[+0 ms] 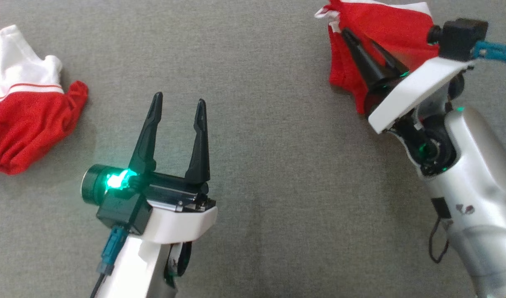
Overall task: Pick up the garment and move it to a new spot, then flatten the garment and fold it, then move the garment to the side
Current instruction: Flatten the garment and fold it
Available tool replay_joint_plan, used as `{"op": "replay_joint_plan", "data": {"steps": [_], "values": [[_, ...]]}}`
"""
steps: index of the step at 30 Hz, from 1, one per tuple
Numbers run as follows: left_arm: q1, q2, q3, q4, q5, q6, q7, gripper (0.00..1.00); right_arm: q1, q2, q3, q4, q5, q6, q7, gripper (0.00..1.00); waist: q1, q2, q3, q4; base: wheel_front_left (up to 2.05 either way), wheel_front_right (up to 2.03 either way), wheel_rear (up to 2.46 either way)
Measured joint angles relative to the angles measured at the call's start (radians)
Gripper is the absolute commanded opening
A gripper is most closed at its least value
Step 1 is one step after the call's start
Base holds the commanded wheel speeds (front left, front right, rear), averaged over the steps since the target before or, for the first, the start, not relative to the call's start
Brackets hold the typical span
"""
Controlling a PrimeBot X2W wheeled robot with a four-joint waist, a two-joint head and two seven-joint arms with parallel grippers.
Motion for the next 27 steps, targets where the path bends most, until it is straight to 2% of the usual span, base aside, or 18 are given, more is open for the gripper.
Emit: {"op": "replay_joint_plan", "data": {"steps": [4, 11, 14, 18, 21, 23, 27], "values": [[0.002, 0.000, -0.001, 0.001, -0.006, 0.008, 0.000, 1.00, 0.041, 0.047, -0.081, -0.083, -0.047, 0.000, -0.084, 1.00, 0.0000, 0.0000, -0.018, 0.012, 0.00, 0.00, 0.00], [0.046, 0.000, 0.013, -0.001, -0.004, 0.012, 0.000, 1.00, 0.166, 0.030, -0.255, -0.142, -0.114, 0.000, -0.200, 1.00, 0.0000, 0.0000, -0.076, 0.013, 0.00, 0.00, 0.00], [0.073, 0.000, 0.032, -0.004, -0.004, 0.013, 0.000, 1.00, 0.256, 0.002, -0.258, -0.154, -0.122, 0.000, -0.285, 1.00, 0.0000, 0.0000, -0.109, 0.009, 0.00, 0.00, 0.00], [0.137, 0.000, 0.049, 0.000, -0.006, 0.018, 0.000, 1.00, 0.361, -0.050, -0.198, -0.131, -0.191, 0.000, -0.435, 1.00, -0.0001, 0.0000, -0.165, 0.005, 0.00, 0.00, 0.00], [0.196, 0.000, 0.064, 0.007, -0.006, 0.030, 0.000, 1.00, 0.442, -0.067, -0.143, -0.081, -0.265, 0.000, -0.493, 1.00, -0.0002, 0.0000, -0.212, 0.005, 0.00, 0.00, 0.00], [0.253, 0.000, 0.083, 0.012, -0.006, 0.049, 0.000, 1.00, 0.517, -0.044, -0.152, -0.038, -0.331, 0.000, -0.502, 1.00, -0.0002, 0.0000, -0.260, 0.006, 0.00, 0.00, 0.00], [0.321, 0.001, 0.114, 0.020, 0.011, 0.058, 0.000, 1.00, 0.599, 0.031, -0.242, -0.058, -0.427, 0.000, -0.504, 1.00, -0.0002, 0.0000, -0.323, 0.010, 0.00, 0.00, 0.00]]}}
